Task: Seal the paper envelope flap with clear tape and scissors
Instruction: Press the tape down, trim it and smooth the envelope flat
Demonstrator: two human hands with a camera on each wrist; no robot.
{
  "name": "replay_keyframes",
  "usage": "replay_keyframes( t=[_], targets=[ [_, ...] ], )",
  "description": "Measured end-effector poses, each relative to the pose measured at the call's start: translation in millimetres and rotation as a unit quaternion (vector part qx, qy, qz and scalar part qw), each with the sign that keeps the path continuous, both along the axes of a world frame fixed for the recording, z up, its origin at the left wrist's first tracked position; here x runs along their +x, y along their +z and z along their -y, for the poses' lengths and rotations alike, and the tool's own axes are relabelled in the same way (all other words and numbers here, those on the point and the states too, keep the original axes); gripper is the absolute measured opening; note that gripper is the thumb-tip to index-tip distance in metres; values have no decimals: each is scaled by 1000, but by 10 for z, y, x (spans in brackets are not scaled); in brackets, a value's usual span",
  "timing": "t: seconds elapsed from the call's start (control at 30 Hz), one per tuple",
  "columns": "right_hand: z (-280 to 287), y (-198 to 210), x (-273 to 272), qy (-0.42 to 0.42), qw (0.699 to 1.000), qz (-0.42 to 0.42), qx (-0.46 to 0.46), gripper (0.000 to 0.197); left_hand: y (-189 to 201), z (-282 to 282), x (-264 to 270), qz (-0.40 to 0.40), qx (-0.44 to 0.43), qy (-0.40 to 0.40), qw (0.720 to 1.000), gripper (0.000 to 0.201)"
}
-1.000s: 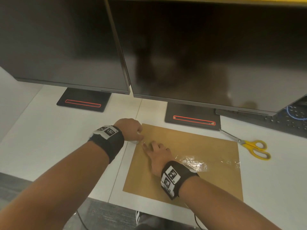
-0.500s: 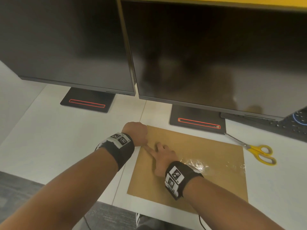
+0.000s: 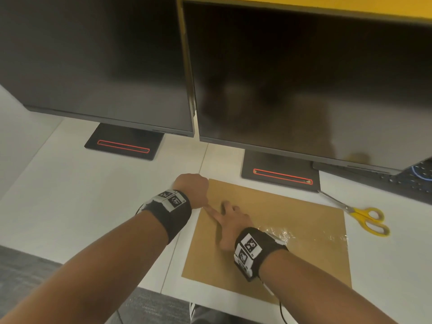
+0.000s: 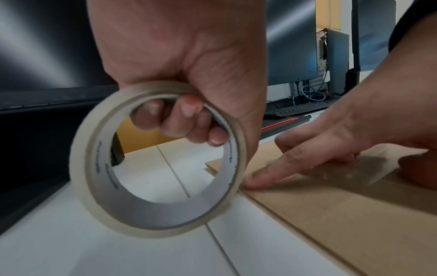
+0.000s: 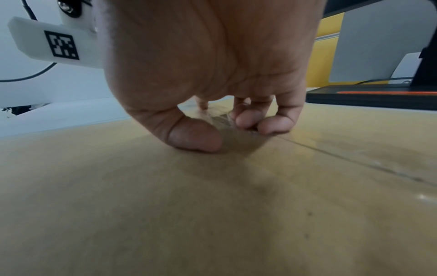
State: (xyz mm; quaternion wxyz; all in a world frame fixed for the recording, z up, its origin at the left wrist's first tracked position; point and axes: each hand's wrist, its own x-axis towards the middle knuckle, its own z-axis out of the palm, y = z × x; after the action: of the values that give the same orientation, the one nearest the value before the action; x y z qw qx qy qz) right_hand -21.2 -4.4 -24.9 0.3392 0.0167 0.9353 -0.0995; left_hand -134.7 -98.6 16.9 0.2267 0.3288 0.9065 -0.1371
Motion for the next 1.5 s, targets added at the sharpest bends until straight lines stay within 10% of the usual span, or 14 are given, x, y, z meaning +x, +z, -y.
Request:
replay_keyframes(
  t=[0.73, 1.03, 1.5],
  targets=[
    [-70, -2, -25, 4, 999, 12, -33, 98, 5, -56, 194, -15, 10, 13, 1000, 29],
    [-613, -11, 487, -53, 982, -176, -38, 50, -88, -49, 526, -14, 39, 67, 997, 47],
    [-866, -149, 782, -24, 977, -187, -102, 49, -378, -293, 975, -84, -7, 21, 996, 62]
  ],
)
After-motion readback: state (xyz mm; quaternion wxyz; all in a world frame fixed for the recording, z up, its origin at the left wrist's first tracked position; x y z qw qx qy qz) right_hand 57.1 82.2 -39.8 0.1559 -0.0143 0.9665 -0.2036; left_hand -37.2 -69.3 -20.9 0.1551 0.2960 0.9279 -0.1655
